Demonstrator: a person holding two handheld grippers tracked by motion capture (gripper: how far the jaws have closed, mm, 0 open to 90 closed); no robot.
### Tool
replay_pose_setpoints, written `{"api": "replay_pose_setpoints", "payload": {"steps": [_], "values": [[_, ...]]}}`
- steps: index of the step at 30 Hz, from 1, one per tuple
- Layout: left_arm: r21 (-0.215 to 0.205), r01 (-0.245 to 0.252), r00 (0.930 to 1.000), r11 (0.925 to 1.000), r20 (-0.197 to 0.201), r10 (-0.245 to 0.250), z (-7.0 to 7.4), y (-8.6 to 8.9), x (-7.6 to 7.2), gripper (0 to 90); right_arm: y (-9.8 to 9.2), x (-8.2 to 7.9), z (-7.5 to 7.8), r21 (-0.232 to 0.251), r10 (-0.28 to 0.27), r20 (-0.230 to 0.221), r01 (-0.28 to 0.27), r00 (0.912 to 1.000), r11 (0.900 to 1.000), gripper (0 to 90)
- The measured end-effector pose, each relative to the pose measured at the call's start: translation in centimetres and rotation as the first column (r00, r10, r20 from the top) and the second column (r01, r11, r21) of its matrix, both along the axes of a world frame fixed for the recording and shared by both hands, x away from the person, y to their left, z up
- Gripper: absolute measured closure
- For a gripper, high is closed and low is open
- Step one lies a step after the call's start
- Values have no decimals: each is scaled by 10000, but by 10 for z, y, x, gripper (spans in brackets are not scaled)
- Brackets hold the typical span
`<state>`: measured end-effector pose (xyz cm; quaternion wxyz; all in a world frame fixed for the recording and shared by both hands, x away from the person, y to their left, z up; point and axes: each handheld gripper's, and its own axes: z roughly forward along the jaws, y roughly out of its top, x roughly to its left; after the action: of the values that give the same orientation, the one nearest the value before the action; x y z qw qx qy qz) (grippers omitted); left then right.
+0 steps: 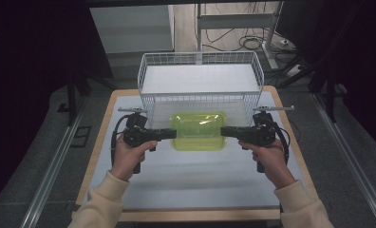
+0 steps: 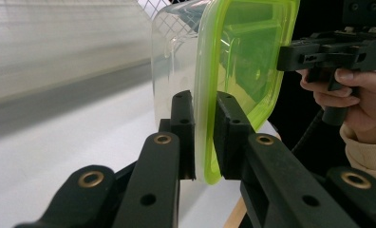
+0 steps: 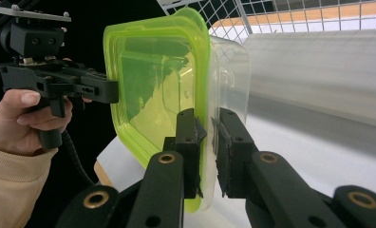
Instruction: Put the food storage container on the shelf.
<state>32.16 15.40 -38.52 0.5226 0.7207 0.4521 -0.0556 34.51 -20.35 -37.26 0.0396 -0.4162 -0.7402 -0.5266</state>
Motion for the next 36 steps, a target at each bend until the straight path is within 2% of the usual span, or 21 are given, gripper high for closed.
{"api": "replay_pose_setpoints", "payload": {"steps": [15, 26, 28, 36], "values": [[-2, -236, 9997, 9997, 74, 236, 16, 0, 26, 808, 2, 22, 13, -10, -184, 196, 184, 9996, 9998, 805], [154, -146, 9993, 9998, 346, 140, 38, -7, 53, 809, -4, 43, 30, 211, -486, 381, 478, 9981, 9986, 806], [238, -123, 9991, 9996, 401, 113, 43, -8, 57, 809, -4, 47, 35, 207, -530, 544, 519, 9971, 9984, 807], [306, -125, 9990, 9995, 423, 112, 52, -9, 76, 810, -5, 63, 41, 400, -695, 367, 680, 9969, 9969, 807]]}}
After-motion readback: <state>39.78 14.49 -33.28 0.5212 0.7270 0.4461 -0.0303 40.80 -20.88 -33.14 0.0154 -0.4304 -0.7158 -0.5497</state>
